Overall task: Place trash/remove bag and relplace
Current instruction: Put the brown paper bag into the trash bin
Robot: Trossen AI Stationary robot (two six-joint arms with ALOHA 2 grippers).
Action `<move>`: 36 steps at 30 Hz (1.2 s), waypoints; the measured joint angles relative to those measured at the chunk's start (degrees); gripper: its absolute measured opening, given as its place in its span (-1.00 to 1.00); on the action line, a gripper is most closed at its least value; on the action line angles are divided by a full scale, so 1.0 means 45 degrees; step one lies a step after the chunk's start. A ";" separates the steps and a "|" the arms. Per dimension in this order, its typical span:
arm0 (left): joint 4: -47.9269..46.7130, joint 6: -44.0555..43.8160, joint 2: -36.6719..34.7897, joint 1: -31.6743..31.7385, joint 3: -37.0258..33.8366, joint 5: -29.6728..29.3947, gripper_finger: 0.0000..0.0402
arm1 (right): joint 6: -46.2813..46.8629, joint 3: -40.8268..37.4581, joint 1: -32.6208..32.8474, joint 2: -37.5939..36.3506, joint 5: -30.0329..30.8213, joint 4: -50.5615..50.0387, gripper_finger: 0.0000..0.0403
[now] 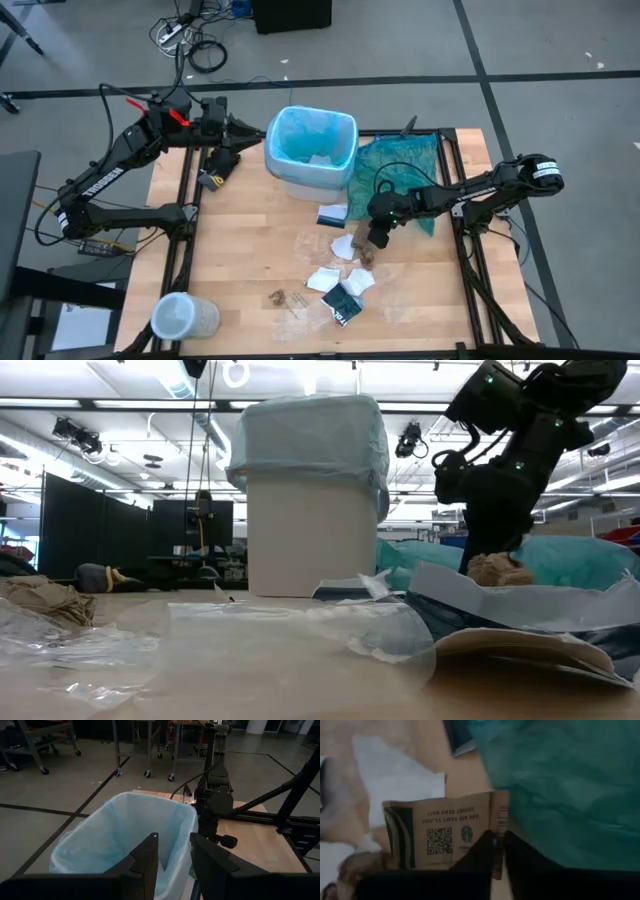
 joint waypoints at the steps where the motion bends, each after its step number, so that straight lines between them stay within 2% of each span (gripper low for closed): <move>1: -0.0005 0.0001 0.0000 -0.0003 0.0000 0.0003 -0.40 | -0.0011 0.0000 0.0003 0.0000 -0.0213 0.0021 -0.94; 7: -0.0005 0.0008 0.0000 0.0000 0.0000 0.0000 -0.40 | 0.0629 0.0197 0.0005 -0.0005 -0.0407 0.0029 -0.99; 15: -0.0010 0.0030 0.0005 0.0000 0.0000 -0.0087 -0.40 | -0.0061 0.2336 0.0010 -0.0019 -0.0456 -0.0298 -1.00; 24: -0.0010 0.0030 0.0005 -0.0004 0.0000 -0.0178 -0.40 | -0.1488 0.6256 0.0107 -0.0024 -0.1031 -0.2700 -1.00; 31: -0.0015 0.0030 0.0005 -0.0005 0.0000 -0.0230 -0.40 | -0.2316 1.0269 0.0185 -0.0024 -0.0997 -0.4096 -1.00; 36: -0.0015 0.0030 0.0005 -0.0003 0.0000 -0.0243 -0.40 | -0.3294 1.2779 -0.0354 -0.0024 0.0735 -0.4437 -1.00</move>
